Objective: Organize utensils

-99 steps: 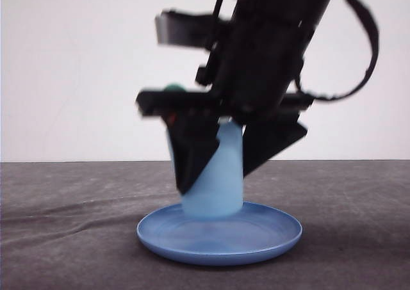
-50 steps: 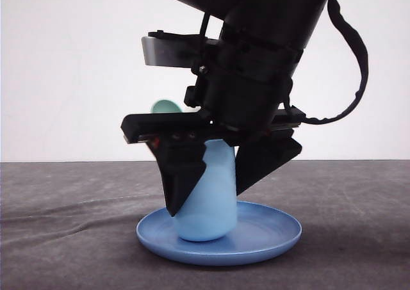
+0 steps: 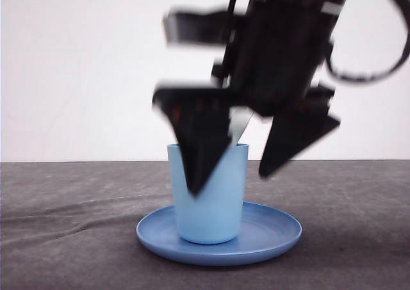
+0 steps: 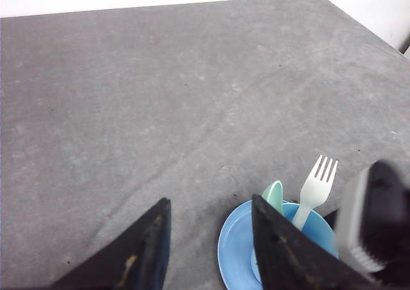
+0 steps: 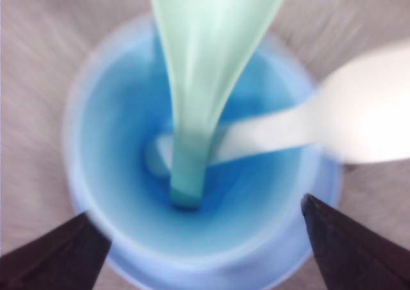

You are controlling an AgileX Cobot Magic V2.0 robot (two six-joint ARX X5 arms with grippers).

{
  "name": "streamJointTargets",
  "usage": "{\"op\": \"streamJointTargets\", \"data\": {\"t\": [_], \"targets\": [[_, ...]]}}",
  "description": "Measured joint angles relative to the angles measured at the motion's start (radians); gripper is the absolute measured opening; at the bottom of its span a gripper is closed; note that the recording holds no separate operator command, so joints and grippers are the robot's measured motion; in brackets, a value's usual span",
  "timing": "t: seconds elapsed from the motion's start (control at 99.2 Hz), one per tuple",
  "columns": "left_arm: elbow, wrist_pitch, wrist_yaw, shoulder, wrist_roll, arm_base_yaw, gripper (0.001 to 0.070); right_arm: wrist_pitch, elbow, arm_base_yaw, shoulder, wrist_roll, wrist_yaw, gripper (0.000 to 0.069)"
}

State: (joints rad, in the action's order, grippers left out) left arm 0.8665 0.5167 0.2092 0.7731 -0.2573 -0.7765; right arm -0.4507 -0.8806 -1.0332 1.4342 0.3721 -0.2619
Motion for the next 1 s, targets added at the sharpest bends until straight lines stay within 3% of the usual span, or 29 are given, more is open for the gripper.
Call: {"op": "streamJointTargets", "data": {"t": [0.272,0.565,0.756,0.797,0.837,0.918,0.998], "targets": [[0.0,0.0,0.0,0.0,0.0,0.0,0.0229,-0.028,0.0,0.0,-0.33,-0.001,-0.008,0.0575],[0.0,-0.003,0.0,0.0,0.0,0.0,0.0229,0.006,-0.016,0.0,-0.628,-0.055,-0.223,0.0572],[0.0,-0.005,0.0,0.0,0.0,0.0,0.0229,0.005,-0.016,0.0,-0.69,-0.078,-0.257,0.0527],[0.0,-0.008,0.0,0.0,0.0,0.0,0.0226,0.005,-0.016,0.0,-0.692,-0.081,-0.259,0.0483],[0.0,-0.012,0.0,0.0,0.001,0.0,0.0197,0.003,-0.016,0.0,-0.692,-0.083,-0.259,0.0375],[0.0,-0.014,0.0,0.0,0.001,0.0,0.0071,-0.006,-0.016,0.0,-0.687,-0.093,-0.259,0.0147],[0.0,-0.018,0.0,0.0,0.001,0.0,0.0034,-0.008,-0.016,0.0,-0.686,-0.106,-0.259,0.0047]]}}
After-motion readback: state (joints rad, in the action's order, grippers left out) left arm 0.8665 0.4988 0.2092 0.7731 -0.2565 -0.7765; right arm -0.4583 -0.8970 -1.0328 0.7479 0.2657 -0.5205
